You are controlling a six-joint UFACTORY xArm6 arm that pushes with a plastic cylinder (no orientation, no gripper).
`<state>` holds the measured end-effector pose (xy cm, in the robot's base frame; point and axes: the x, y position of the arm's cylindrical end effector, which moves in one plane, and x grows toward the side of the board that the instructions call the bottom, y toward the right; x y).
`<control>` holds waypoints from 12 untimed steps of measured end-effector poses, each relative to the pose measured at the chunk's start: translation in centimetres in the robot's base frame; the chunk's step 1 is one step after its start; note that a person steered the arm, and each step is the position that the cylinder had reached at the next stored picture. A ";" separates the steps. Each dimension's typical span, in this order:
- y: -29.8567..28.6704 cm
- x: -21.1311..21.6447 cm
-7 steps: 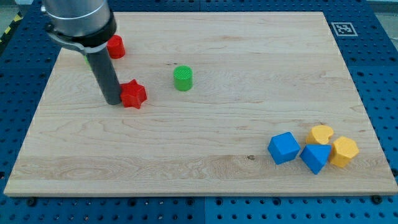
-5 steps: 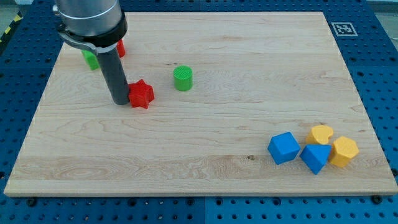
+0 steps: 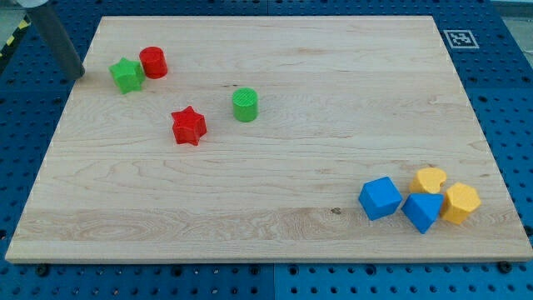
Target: Place the red circle diagonally top right to the green star
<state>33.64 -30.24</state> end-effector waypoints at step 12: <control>10.6 -2.2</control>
<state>31.44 -19.63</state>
